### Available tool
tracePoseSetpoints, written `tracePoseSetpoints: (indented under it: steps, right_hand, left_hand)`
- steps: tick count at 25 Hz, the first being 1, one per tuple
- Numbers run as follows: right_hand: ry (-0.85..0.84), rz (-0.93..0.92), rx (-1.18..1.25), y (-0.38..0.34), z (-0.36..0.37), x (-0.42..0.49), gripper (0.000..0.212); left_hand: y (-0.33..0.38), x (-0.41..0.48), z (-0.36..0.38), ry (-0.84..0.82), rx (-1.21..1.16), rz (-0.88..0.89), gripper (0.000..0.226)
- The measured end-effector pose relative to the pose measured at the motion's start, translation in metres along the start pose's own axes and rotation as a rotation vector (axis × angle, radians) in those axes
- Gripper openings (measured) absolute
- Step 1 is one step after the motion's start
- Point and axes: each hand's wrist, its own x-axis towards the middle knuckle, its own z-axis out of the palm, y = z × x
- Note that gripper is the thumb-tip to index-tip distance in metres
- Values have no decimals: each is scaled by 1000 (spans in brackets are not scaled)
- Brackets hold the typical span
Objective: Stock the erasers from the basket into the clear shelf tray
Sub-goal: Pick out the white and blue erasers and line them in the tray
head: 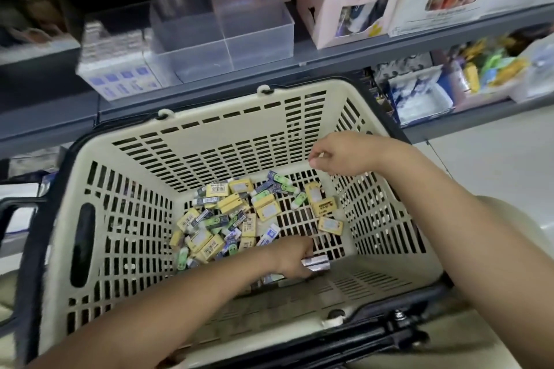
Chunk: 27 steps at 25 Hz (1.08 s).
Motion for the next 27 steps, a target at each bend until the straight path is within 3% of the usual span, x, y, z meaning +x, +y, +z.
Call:
tracePoseSetpoints:
  steps: [4, 7, 9, 15, 18, 20, 22, 25, 27]
  right_hand:
    - [-13, 10, -13, 0, 1, -1, 32]
    - [-22, 25, -40, 0, 2, 1, 32]
    - [-23, 30, -71, -2, 5, 1, 32]
    - [-259, -111, -112, -32, 42, 8, 43]
    - [-131, -223, -146, -47, 51, 15, 50]
    - [-31, -262, -117, -51, 51, 17, 52]
    - [20, -275, -131, -51, 50, 17, 42]
    - [41, -198, -251, -46, 46, 16, 24]
    - [59, -112, -321, -43, 42, 17, 22]
  left_hand:
    - [-16, -10, 4, -38, -9, -24, 54]
    - [-18, -17, 2, 2, -88, -6, 33]
    - [-19, -26, -8, 75, -212, -1, 17]
    - [-29, -77, -59, 318, -488, 25, 17]
    - [-37, -94, -73, 412, -521, 40, 21]
    - [-37, -94, -76, 435, -551, 52, 11]
    - [-35, -91, -77, 460, -643, 64, 8]
    - [-40, -79, -71, 528, -933, -20, 28]
    - [-51, -68, -59, 534, -734, -135, 32]
